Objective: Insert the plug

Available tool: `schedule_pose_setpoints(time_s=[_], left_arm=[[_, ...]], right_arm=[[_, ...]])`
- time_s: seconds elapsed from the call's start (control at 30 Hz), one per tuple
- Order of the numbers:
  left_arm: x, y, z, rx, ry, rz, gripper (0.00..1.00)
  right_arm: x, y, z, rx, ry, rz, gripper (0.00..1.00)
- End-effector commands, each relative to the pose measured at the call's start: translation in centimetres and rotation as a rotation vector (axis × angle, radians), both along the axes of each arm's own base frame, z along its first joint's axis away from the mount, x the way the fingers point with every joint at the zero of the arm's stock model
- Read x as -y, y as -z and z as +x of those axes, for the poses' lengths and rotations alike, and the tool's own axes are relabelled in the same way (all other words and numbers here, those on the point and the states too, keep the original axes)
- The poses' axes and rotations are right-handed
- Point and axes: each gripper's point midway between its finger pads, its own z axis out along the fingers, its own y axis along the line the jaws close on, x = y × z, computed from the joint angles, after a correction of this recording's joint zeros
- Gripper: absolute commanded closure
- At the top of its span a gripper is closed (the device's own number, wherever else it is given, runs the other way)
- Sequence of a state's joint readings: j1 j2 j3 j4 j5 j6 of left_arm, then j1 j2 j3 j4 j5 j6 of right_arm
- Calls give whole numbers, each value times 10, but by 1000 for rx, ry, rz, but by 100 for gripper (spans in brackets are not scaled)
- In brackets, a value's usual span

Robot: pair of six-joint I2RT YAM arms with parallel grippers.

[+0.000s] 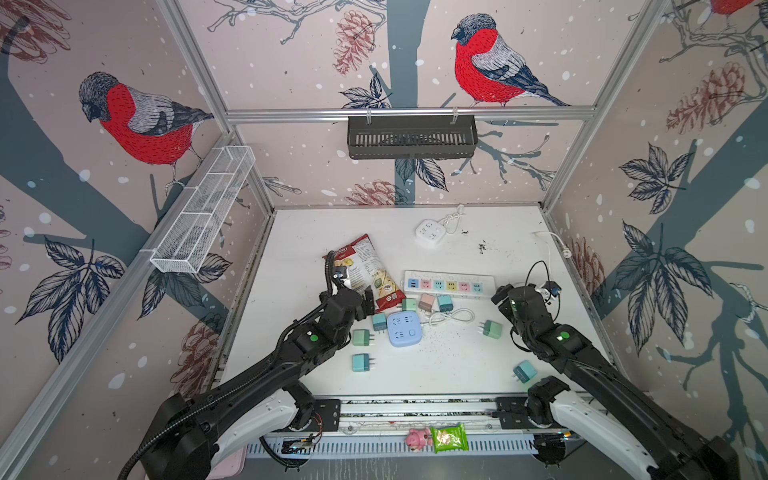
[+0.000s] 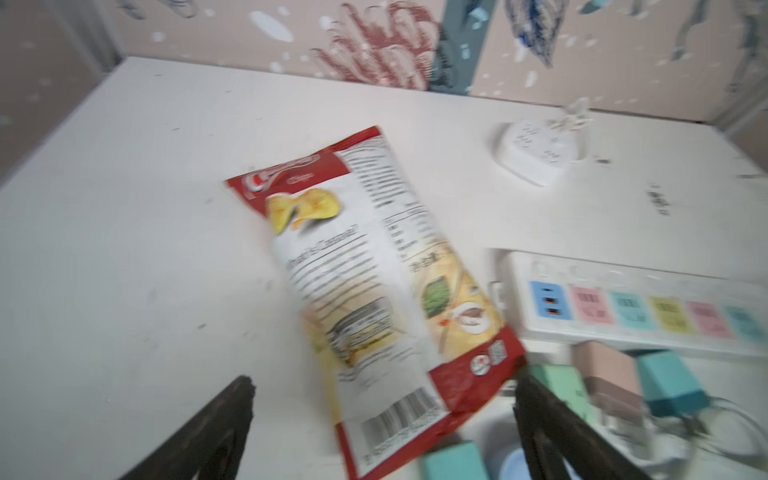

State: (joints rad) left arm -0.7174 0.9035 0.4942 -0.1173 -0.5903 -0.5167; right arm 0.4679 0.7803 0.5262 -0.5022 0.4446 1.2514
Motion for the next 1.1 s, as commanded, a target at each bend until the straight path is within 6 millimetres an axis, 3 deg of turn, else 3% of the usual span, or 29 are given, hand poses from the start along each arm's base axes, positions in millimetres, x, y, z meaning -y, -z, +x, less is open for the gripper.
schedule_pose_setpoints(time_s=[0.0, 0.2, 0.63, 0.83, 1.07], left_arm=[[-49, 1, -11, 25, -243, 49, 3], [-37, 2, -6, 42, -179, 31, 3], [-37, 6, -11, 2, -195, -5, 4], [-37, 6, -11, 5, -191, -4, 4], [-39, 6, -11, 8, -198, -3, 4]], right_arm=[[33, 26, -51, -253, 292, 42, 0], [35, 41, -78, -483, 343, 64, 0], [30, 81, -114, -623, 384, 164, 0], [20, 103, -114, -632, 345, 213, 8], [12, 109, -106, -627, 292, 208, 15]])
